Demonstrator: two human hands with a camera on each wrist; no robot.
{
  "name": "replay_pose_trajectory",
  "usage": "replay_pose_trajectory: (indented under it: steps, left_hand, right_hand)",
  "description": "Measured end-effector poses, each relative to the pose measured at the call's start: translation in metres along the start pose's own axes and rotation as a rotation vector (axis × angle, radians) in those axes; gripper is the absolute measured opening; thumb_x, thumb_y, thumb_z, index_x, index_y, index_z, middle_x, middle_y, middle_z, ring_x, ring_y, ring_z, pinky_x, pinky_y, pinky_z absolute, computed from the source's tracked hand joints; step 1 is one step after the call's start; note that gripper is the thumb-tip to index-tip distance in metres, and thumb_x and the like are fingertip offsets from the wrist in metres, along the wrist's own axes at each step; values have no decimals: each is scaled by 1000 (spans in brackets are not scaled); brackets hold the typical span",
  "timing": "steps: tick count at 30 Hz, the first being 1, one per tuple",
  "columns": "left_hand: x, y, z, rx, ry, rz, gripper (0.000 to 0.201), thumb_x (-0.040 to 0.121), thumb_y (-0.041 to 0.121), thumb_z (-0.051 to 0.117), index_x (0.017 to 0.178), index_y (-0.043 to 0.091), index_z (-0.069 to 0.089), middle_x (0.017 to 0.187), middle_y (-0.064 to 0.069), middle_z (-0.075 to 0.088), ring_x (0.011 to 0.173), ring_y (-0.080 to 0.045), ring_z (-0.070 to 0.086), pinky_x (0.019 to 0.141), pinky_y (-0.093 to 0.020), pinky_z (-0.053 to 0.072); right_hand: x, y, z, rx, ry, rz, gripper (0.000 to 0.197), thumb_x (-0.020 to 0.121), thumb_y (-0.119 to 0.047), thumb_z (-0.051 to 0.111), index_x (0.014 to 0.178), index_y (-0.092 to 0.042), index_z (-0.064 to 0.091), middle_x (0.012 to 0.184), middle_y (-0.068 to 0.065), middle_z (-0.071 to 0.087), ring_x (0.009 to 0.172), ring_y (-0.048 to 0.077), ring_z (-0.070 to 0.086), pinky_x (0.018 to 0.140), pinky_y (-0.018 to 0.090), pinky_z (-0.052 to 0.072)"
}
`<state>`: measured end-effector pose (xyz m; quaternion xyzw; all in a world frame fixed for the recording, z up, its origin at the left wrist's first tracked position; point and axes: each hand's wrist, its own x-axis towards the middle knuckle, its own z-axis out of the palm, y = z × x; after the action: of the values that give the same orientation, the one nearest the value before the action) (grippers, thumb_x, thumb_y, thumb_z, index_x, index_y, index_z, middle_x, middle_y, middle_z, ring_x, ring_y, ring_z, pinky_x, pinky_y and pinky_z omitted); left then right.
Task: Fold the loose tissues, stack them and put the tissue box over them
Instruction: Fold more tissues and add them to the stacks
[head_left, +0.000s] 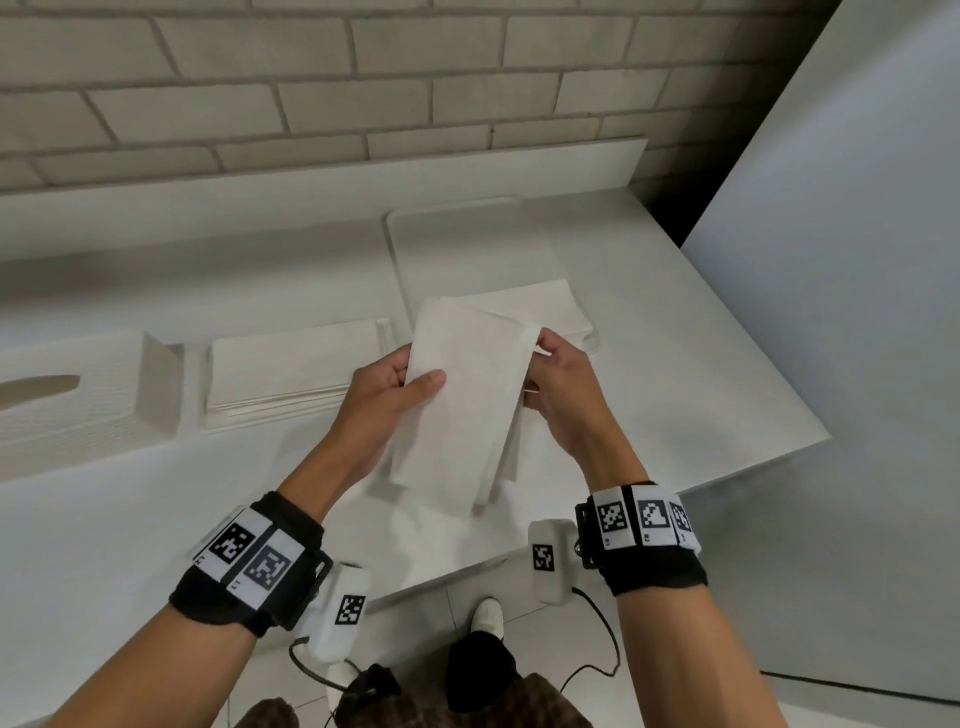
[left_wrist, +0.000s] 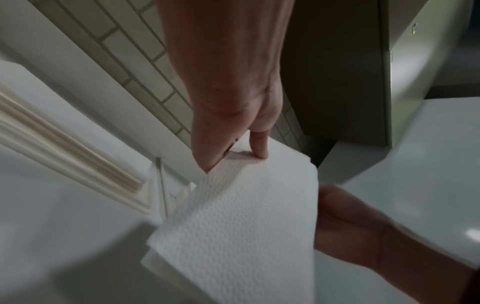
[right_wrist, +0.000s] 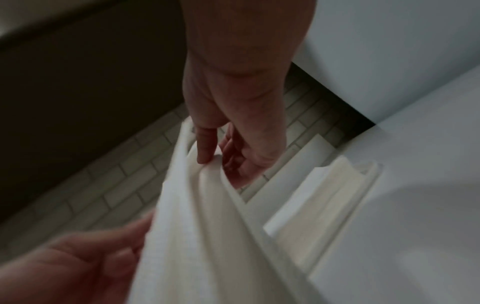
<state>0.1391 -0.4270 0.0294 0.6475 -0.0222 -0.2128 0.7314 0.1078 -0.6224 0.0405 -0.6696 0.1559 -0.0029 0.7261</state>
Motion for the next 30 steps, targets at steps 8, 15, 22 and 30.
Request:
replay_pose_trajectory:
  steps: [8, 15, 22, 30]
  left_hand:
    - [6, 1, -1, -6, 134, -9, 20, 85, 19, 71, 104, 11, 70, 106, -12, 74, 100, -32, 70, 94, -49, 54]
    - [-7, -7, -11, -11, 164, 73, 34, 84, 25, 70, 113, 13, 60, 111, -7, 70, 100, -24, 68, 85, -38, 55]
    - [-16, -17, -33, 4, 175, 156, 34, 81, 18, 70, 113, 22, 61, 110, 0, 72, 101, -18, 69, 83, -31, 56]
    - [-17, -30, -38, 48, 160, 141, 36, 86, 10, 66, 121, 16, 58, 115, -7, 70, 109, -23, 66, 91, -36, 52]
  right_hand:
    - [-9, -9, 18, 169, -189, 26, 53, 95, -57, 38, 126, -20, 61, 122, 3, 69, 115, 20, 64, 99, 43, 49]
    - [-14, 19, 40, -35, -187, -32, 38, 89, -27, 65, 124, -11, 61, 118, 9, 70, 111, 26, 66, 95, 43, 53]
    - [-10, 23, 56, -59, -220, -73, 32, 91, -12, 64, 123, -10, 62, 116, 5, 71, 106, 17, 69, 86, 28, 55]
    - [-11, 37, 72, -33, -231, -53, 28, 87, -12, 69, 114, -8, 67, 107, 7, 74, 99, 19, 71, 86, 31, 55]
